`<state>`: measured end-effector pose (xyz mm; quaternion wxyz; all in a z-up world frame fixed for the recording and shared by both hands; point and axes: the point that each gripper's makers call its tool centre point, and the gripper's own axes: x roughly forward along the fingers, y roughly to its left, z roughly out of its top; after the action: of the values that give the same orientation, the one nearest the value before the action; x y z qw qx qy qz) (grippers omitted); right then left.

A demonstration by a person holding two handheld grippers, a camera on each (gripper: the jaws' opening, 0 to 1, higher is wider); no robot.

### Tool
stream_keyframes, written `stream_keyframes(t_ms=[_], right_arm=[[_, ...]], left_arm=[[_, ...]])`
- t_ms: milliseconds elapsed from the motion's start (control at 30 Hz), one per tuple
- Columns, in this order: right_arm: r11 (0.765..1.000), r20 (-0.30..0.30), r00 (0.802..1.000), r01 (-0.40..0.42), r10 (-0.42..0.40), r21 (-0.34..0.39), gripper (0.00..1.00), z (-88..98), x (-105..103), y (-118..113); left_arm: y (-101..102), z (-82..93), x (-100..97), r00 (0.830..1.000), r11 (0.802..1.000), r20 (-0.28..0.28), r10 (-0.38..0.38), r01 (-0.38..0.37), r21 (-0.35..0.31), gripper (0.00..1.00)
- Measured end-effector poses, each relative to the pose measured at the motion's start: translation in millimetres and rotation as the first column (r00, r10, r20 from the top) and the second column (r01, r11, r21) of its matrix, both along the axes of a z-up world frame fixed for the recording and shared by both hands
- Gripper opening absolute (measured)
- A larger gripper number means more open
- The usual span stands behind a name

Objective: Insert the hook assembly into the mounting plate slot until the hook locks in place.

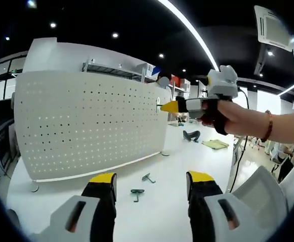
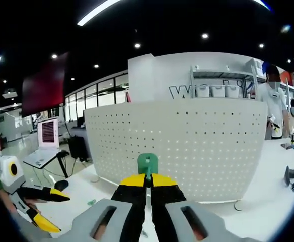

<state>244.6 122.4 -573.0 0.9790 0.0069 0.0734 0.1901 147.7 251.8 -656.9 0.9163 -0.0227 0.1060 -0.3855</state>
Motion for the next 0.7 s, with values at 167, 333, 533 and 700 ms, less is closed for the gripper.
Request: stream_keyframes(t_ms=[167, 333, 533, 700], right_arm=[[1.0, 0.013, 0.999, 0.031, -0.031, 0.002, 0.0, 7.2, 11.6, -4.5], [0.998, 0.026, 0.998, 0.066, -0.066, 0.005, 0.0, 14.0, 21.6, -8.9], [0.995, 0.036, 0.994, 0.099, -0.099, 0.016, 0.0, 19.3, 31.8, -14.6], [0.992, 0.037, 0.992, 0.123, -0.124, 0.029, 0.0, 22.7, 40.1, -20.4]], left_arm=[[2.2, -4.2, -1.3, 1.0, 1.0, -0.014, 0.007, -0.007, -0.008, 0.59], [3.0, -5.4, -1.4, 1.0, 1.0, -0.016, 0.009, -0.01, -0.005, 0.61], [4.1, -4.8, -1.5, 1.0, 1.0, -0.013, 0.01, -0.01, -0.008, 0.61], [4.2, -6.2, -1.8, 1.0, 1.0, -0.02, 0.004, -0.004, -0.003, 0.61]])
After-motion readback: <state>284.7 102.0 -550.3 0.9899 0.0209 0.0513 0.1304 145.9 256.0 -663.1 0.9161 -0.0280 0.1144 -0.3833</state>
